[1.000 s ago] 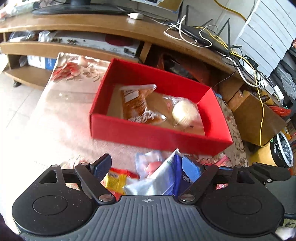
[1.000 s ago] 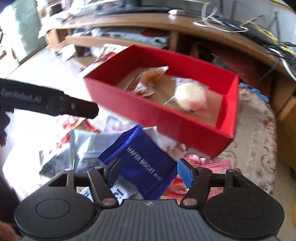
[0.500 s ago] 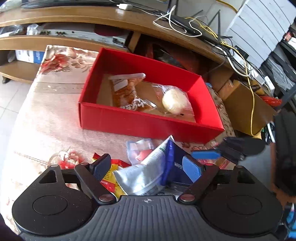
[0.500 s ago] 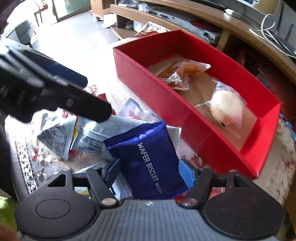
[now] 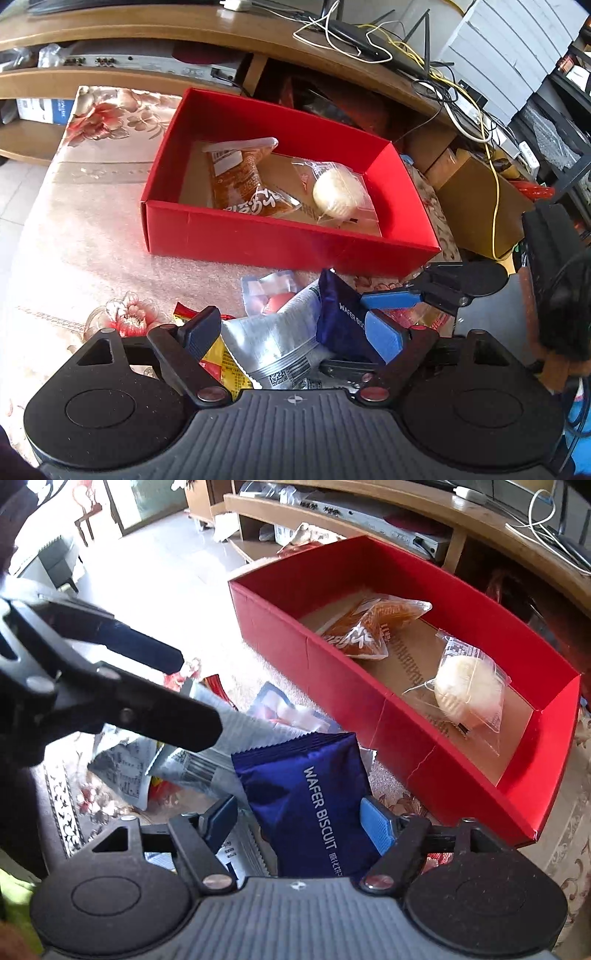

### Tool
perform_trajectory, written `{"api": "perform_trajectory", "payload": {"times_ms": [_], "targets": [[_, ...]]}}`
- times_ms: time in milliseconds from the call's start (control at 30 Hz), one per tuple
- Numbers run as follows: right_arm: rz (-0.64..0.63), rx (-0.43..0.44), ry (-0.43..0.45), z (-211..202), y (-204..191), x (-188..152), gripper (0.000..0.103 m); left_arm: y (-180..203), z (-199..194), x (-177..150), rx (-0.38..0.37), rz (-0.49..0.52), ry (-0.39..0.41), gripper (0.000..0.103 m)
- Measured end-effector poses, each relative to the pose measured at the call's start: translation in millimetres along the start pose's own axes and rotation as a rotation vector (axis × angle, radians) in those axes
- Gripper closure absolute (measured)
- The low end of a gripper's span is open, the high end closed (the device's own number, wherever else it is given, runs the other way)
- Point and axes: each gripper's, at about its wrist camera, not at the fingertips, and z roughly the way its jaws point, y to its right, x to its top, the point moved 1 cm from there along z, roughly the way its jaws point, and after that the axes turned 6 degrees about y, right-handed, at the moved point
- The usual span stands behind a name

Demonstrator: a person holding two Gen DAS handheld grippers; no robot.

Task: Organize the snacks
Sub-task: 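Grasp the silver sachet with left tool while right tool grasps the blue wafer biscuit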

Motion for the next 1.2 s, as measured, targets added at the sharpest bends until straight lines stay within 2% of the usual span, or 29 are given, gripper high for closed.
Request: {"api": "perform_trajectory", "payload": {"times_ms": [67,133,267,400,500,633,767,867,933,1000,1100,1200], "targets": [[-0.008,-0.002,-0.01,3.6,0.6,0.0,0.028,-0.4,0.4,0.5,0.0,-0.005,-0.001,0.014],[-0.028,-0.011,-0.02,8.9,0.1,-0.2,0.021,0.8,1.4,0.4,-0.003,-0.001,-0.006,0.014],[-0.036,-0.029,-0.031,16.1,2.8,-1.1,0.019,3.2,3.7,-0.7,-0.004,0.014,-0.018,0.013],[0.023,0.014,0.005,2.9,15.6,3.4,0.019,2.2,3.5,-0.2,-0.011,0.013,-0.018,0.013],[0.023,0.006,-0.013,9.1,20.3,4.4,0.017,2.5,5.1,1.0,-0.02,0.009,-0.023,0.013],[0.061,0.056,-0.051,23.7,22.8,-1.6,0.012,4.7,7.7,-0.5,-0.023,0.027,-0.037,0.012],[0.039,0.018,-0.033,28.2,12.7,-8.6,0.008,4.6,7.9,-0.1,-0.025,0.028,-0.035,0.012],[0.083,-0.037,-0.04,23.9,9.7,-12.4,0.015,4.4,9.0,0.0,-0.022,0.032,-0.039,0.012],[0.131,-0.079,-0.048,16.4,7.6,-16.2,0.026,5.0,9.7,0.3,-0.018,0.047,-0.041,0.011],[0.176,-0.096,-0.05,9.5,7.5,-22.1,0.032,7.3,10.7,0.4,-0.015,0.079,-0.044,0.011],[0.22,-0.098,-0.055,-5.6,5.3,-38.1,0.034,14.5,14.4,-2.2,-0.001,0.175,-0.053,0.011],[0.31,-0.13,-0.057,-19.6,6.5,-55.0,0.034,25.0,20.2,-10.9,0.022,0.316,-0.063,0.01]]}}
